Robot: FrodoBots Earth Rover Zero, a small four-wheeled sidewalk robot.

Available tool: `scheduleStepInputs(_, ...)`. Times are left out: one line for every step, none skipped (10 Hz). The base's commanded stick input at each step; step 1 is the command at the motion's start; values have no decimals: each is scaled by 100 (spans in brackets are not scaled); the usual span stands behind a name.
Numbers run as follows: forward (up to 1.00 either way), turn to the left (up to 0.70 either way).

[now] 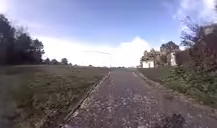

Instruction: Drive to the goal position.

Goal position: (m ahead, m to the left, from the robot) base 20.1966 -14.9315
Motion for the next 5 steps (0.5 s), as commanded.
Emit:
scheduleStepInputs(70, 0)
scheduleStepInputs(70, 0)
scheduleStepInputs(70, 0)
scheduleStepInputs(70, -8)
scheduleStepInputs(70, -20)
